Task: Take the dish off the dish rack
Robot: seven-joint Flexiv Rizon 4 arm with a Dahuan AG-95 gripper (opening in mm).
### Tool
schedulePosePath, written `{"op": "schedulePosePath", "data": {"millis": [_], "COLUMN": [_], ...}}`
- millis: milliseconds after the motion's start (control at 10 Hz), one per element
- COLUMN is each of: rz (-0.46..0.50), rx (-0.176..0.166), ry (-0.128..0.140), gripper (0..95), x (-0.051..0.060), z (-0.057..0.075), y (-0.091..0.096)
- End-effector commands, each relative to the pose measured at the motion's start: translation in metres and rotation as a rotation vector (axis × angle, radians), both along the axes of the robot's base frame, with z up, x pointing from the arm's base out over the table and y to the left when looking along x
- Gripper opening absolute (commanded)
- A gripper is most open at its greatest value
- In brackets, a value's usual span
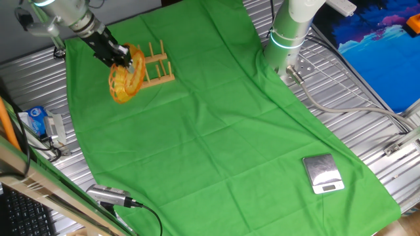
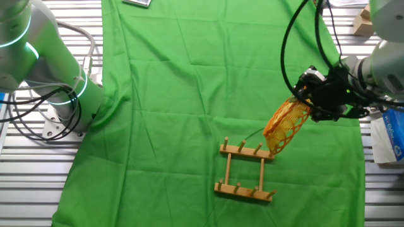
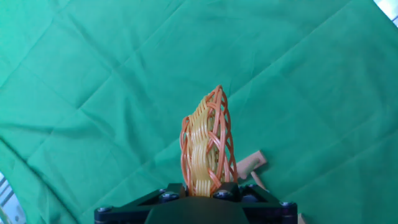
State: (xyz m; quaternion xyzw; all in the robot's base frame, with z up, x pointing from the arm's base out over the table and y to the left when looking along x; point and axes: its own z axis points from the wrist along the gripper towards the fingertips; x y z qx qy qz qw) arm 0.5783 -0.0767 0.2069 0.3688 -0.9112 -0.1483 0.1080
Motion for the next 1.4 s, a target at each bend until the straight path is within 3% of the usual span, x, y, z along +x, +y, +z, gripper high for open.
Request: {"op": "schedulePosePath", "data": {"millis": [100, 600, 900, 1100, 1300, 1400], "rz": [0.003, 0.029, 0.12, 0.11, 0.066, 0.05], "rx": [0.003, -0.004, 0.015, 0.045, 0.021, -0.003], "ry": [0.0, 0.001, -0.017, -0.024, -0.026, -0.042], "gripper": [0.0, 0.0, 0.0, 0.0, 0.0, 0.0], "x": [0.001, 0.001, 0.001, 0.001, 0.0, -0.002], "z": [0.001, 0.001, 0.001, 0.001, -0.001, -0.007], "y": [0.0, 0.0, 0.0, 0.0, 0.004, 0.02]}}
